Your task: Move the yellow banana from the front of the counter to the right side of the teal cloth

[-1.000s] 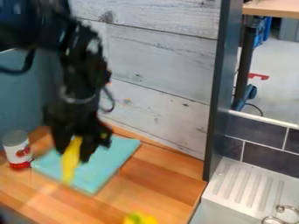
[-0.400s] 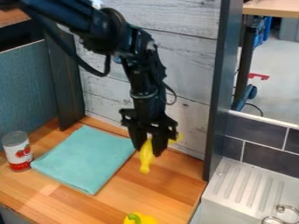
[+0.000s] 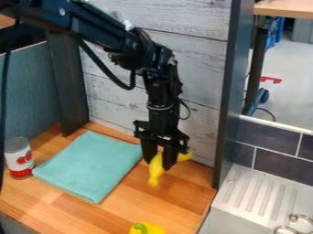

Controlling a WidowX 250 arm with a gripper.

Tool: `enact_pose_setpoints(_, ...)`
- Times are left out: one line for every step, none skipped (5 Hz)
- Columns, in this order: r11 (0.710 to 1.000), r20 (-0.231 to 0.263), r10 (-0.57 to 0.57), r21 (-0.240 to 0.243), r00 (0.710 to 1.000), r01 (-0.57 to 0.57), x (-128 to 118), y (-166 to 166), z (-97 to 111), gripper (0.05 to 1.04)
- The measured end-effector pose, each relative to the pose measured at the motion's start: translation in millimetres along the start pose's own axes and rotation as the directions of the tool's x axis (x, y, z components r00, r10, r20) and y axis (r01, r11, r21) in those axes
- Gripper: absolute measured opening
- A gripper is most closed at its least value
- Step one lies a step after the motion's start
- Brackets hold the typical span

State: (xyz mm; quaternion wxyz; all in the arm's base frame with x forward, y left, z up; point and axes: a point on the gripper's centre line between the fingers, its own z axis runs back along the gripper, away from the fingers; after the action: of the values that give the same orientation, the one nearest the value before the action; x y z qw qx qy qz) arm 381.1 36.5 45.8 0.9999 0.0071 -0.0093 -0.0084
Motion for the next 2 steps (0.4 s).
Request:
enact_pose_setpoints(0.998, -0.071, 0.0, 0.07, 0.998, 0.005, -4.6, 11.8, -4.7, 0.583)
enact_pose_setpoints(0.994, -0.116, 0.004, 0.109, 0.993, 0.009, -11.3, 19.2, -7.4, 0.584)
